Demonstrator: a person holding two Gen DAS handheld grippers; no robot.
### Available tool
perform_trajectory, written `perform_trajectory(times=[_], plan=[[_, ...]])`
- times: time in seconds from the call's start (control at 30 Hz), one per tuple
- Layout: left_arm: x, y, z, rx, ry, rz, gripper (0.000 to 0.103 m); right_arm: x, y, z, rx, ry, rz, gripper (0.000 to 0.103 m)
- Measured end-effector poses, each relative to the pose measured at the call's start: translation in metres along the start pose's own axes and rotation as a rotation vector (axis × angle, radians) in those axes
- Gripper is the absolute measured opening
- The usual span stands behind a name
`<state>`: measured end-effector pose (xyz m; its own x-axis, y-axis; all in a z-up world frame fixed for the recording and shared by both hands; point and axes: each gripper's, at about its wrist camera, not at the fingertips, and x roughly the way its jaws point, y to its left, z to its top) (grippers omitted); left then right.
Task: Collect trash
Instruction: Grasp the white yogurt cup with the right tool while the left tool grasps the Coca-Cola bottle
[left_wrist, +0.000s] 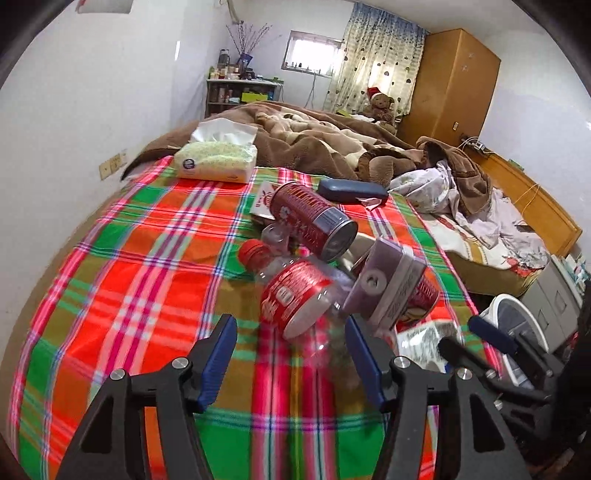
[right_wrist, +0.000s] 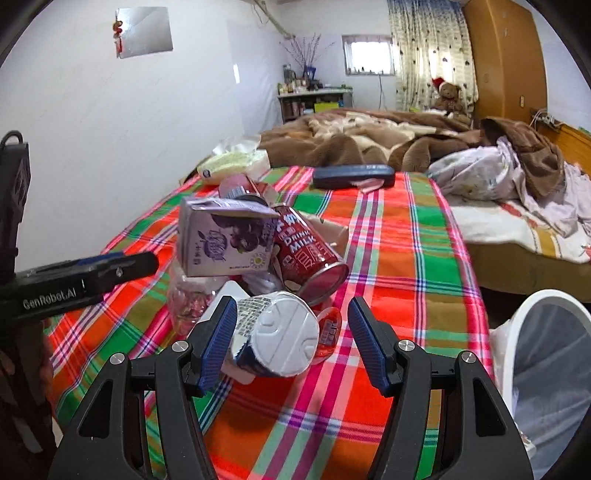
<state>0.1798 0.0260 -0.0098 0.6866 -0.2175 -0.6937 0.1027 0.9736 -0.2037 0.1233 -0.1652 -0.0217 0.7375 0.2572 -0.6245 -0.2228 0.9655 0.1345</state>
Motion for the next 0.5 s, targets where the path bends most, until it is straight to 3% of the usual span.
perform_trajectory(times=[0.23, 0.5], plan=[[0.024, -0.005, 0.011, -0.011, 0.030, -0.011, 0.062, -0.002, -0.002, -0.007, 0.023, 0.030, 0.033, 0.064], [0.044, -0.010, 0.010, -0.034, 0.067, -0.011, 0.067, -0.012, -0.010, -0.021, 0.035, 0.058, 0.037, 0.048]])
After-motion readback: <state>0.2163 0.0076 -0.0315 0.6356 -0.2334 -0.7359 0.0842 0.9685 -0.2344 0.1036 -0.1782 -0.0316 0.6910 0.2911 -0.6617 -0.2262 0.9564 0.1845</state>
